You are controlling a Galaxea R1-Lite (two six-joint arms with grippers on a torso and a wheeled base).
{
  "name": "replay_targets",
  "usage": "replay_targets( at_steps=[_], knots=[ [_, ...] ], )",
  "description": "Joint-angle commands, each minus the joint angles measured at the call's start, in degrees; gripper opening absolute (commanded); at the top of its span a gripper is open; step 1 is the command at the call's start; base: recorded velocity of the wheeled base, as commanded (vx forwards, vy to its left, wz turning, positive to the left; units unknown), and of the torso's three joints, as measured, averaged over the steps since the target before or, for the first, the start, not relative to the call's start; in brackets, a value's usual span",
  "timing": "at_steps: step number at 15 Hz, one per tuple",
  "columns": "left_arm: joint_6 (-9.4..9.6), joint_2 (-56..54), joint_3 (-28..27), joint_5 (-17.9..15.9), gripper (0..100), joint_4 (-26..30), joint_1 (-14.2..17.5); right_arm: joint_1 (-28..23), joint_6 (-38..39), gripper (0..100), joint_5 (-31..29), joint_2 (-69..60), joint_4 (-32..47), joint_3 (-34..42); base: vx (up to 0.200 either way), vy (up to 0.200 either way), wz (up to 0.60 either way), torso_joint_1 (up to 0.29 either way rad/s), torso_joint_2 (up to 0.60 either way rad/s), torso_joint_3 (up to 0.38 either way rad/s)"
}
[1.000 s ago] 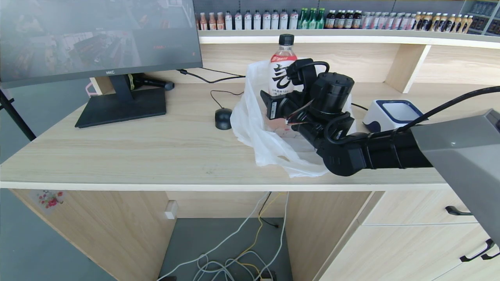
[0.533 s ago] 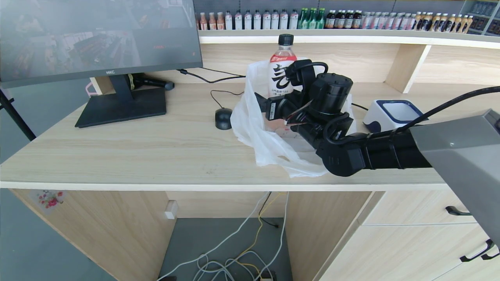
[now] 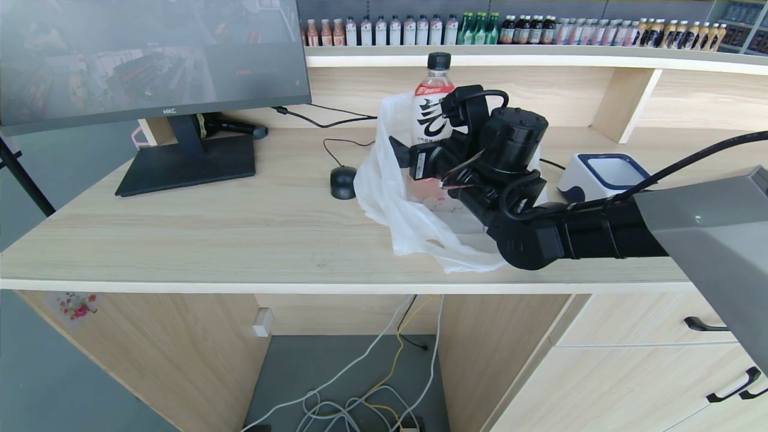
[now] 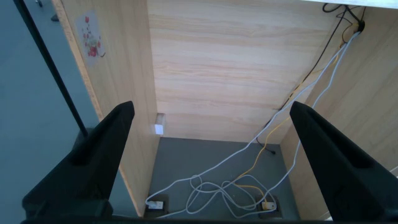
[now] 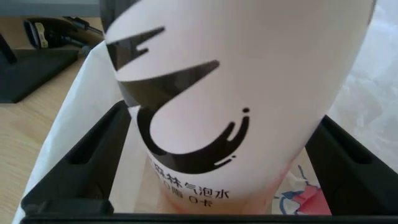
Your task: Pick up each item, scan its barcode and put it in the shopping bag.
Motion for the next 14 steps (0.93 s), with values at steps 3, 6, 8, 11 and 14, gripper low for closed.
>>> replay_targets(
  at_steps=[3, 6, 8, 11, 14],
  knots=[
    [0.02, 0.0, 0.0, 0.0, 100, 0.0, 0.0, 0.4, -0.7, 100, -0.1, -2.3, -0.3, 1.0, 0.000, 0.000, 0.00, 0.000, 0.00, 0.000],
    [0.02, 0.0, 0.0, 0.0, 100, 0.0, 0.0, 0.7, -1.0, 100, -0.8, -4.9, -0.4, 3.8, 0.000, 0.000, 0.00, 0.000, 0.00, 0.000],
    [0.02, 0.0, 0.0, 0.0, 100, 0.0, 0.0, 1.4, -1.2, 100, -1.5, -6.2, -1.7, 4.7, 0.000, 0.000, 0.00, 0.000, 0.00, 0.000],
    [0.02, 0.0, 0.0, 0.0, 100, 0.0, 0.0, 4.0, -1.3, 100, -2.1, -10.2, -2.9, 9.2, 0.000, 0.000, 0.00, 0.000, 0.00, 0.000],
    [0.02, 0.0, 0.0, 0.0, 100, 0.0, 0.0, 5.3, -2.4, 100, -3.7, -16.1, -8.2, 19.0, 0.000, 0.000, 0.00, 0.000, 0.00, 0.000]
  ],
)
